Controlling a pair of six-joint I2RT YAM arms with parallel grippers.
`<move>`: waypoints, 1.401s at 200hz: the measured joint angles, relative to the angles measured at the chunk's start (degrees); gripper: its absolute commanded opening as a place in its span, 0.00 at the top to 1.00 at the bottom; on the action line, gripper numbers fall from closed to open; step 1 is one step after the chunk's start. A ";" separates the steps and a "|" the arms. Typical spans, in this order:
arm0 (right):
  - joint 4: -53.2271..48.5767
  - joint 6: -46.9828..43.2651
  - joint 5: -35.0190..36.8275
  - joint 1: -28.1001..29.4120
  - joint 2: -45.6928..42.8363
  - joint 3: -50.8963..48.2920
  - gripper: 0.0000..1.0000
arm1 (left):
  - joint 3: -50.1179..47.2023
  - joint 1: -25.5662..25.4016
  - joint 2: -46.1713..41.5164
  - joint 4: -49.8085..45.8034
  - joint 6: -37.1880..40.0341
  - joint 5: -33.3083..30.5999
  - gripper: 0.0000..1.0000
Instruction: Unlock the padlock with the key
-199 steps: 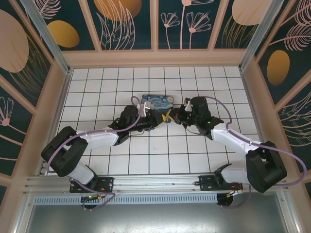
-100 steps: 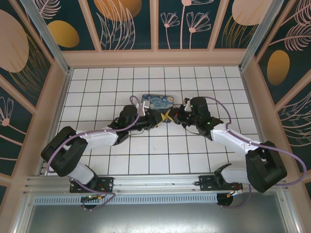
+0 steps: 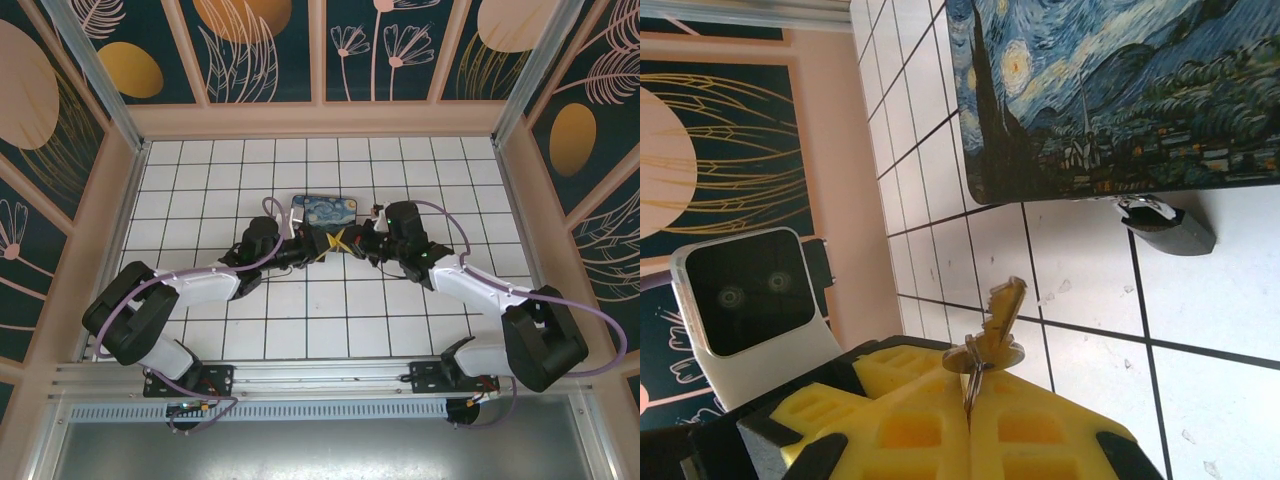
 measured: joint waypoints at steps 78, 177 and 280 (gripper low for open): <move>1.44 0.63 0.00 0.02 0.00 -0.15 1.00 | -0.68 0.00 -1.99 0.00 -0.15 0.85 0.78; 4.74 2.12 0.11 0.11 0.42 -1.25 1.00 | -0.72 0.35 -2.29 -1.09 0.15 0.98 1.00; -7.96 -12.04 0.11 -12.87 -9.53 -3.78 0.55 | 7.19 1.09 -2.47 -20.28 20.06 1.95 1.00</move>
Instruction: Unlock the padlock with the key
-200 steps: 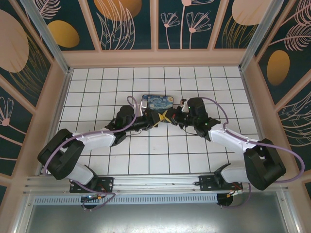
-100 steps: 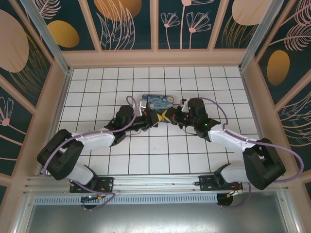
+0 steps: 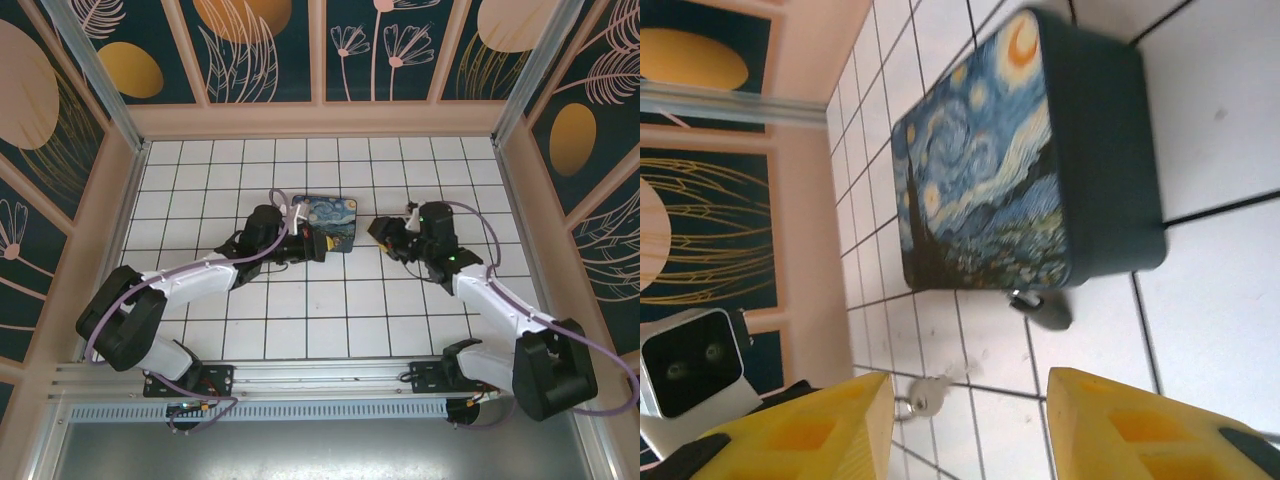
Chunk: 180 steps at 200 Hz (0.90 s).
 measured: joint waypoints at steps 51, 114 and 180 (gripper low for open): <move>1.77 -19.98 -14.38 -0.66 1.22 1.64 0.61 | 2.23 -0.22 -2.91 -12.20 10.10 2.10 1.00; 9.81 -32.37 -33.62 0.61 3.58 0.48 0.67 | 3.28 -0.46 -3.43 -16.48 16.37 8.11 1.00; 9.29 -37.55 -36.74 1.60 6.21 0.42 0.65 | 3.72 -0.48 -5.01 -17.68 22.36 13.16 1.00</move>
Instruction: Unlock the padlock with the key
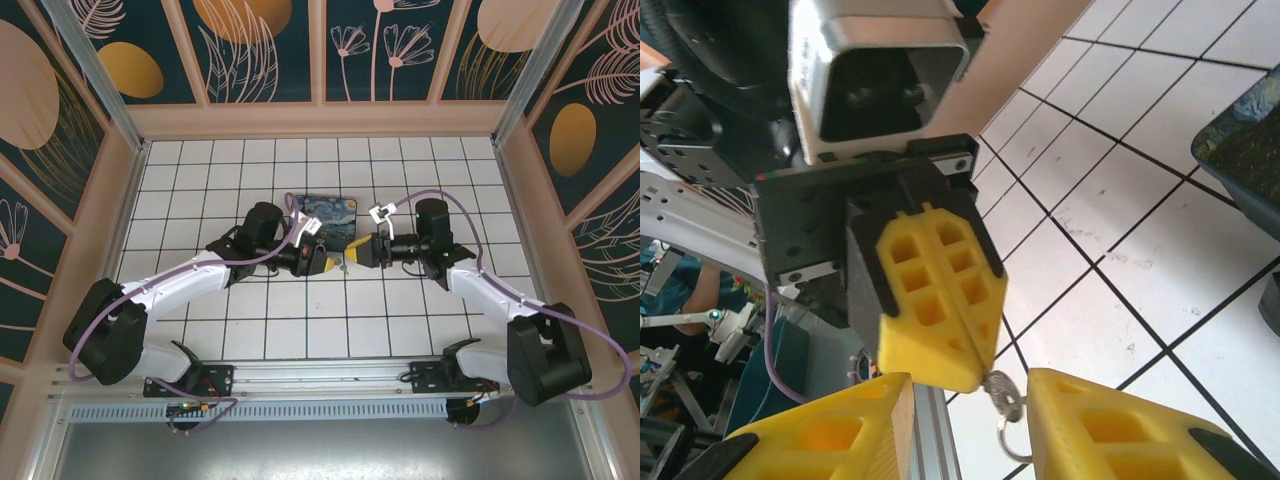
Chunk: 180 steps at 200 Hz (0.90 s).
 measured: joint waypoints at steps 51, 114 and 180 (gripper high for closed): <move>-0.07 -1.11 0.00 3.34 5.99 0.28 0.67 | 0.13 0.00 -0.02 -0.22 1.07 1.07 1.00; 3.63 0.46 -1.18 4.09 5.60 0.04 0.84 | 0.07 0.02 -1.31 -0.26 1.70 1.11 1.00; 11.08 5.29 -1.22 4.20 4.02 -4.52 1.00 | -0.37 0.11 -1.46 -0.70 1.90 1.18 0.88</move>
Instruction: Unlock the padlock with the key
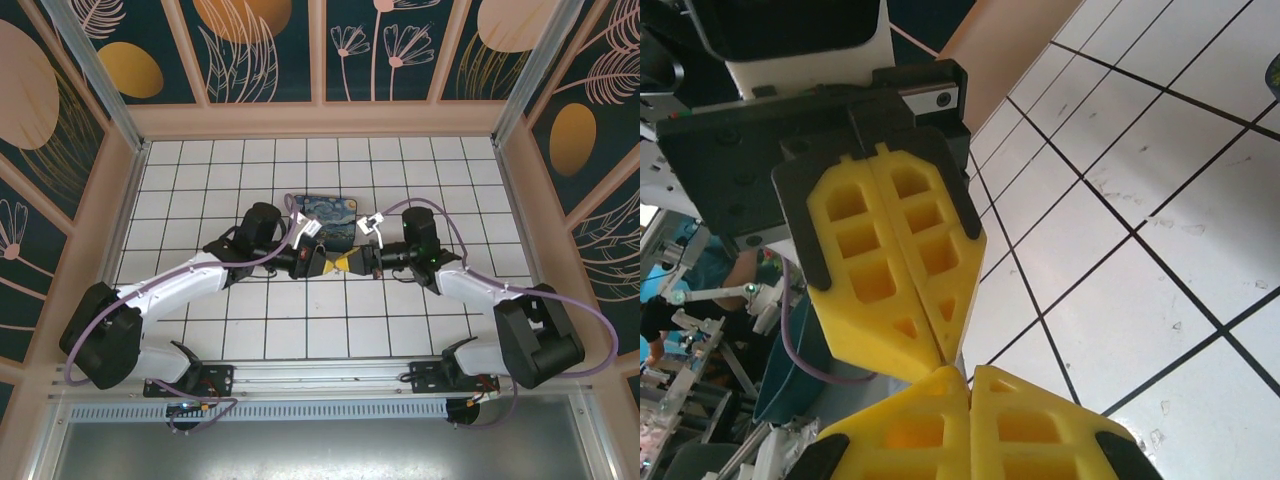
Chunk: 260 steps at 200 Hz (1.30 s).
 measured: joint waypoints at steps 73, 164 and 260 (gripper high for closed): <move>13.51 14.21 1.68 -1.27 1.05 -4.87 1.00 | -2.01 3.13 1.68 9.88 -6.43 -2.32 0.43; 40.46 40.68 7.72 -2.64 14.36 -7.85 1.00 | -6.01 3.13 3.96 25.11 -19.67 -2.82 0.51; 41.07 42.45 9.42 -1.75 12.79 -8.09 1.00 | -5.18 7.08 2.56 18.10 -18.21 -5.09 0.50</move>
